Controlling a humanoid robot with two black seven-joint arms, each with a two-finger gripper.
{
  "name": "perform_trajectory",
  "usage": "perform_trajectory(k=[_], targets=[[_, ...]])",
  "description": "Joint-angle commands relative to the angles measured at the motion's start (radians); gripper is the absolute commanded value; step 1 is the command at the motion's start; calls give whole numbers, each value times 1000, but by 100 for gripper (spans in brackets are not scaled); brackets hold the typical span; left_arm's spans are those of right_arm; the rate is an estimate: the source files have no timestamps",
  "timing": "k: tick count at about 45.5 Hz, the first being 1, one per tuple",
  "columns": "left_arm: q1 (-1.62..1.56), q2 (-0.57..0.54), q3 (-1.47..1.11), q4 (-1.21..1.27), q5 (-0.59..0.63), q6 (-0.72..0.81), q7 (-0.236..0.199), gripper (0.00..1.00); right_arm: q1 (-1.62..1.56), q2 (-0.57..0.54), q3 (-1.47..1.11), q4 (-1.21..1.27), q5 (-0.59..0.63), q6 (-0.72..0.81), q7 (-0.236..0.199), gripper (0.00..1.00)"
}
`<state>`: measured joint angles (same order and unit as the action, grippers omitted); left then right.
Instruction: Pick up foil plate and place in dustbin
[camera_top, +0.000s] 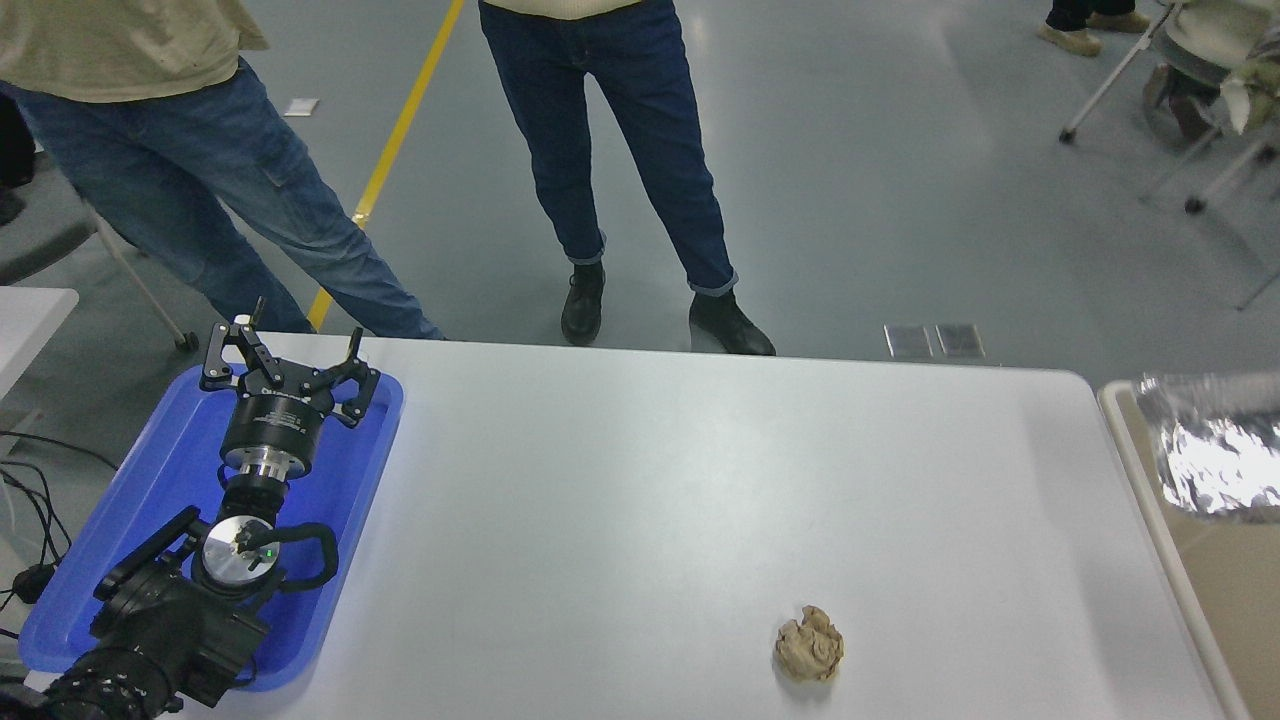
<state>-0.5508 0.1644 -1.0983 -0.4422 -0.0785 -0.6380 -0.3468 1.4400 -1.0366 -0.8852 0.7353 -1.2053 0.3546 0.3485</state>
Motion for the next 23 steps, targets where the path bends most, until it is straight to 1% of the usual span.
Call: perform_trajectory(k=[1,8,23], targets=[[0,0,0,0,0,0,0,100,-398,75,227,-263,6,-193,0,0],[0,0,0,0,0,0,0,100,-555,159,298,-405,10,-275,-6,0],[0,0,0,0,0,0,0,100,-697,243,296,-534,13,-356,-25,0]])
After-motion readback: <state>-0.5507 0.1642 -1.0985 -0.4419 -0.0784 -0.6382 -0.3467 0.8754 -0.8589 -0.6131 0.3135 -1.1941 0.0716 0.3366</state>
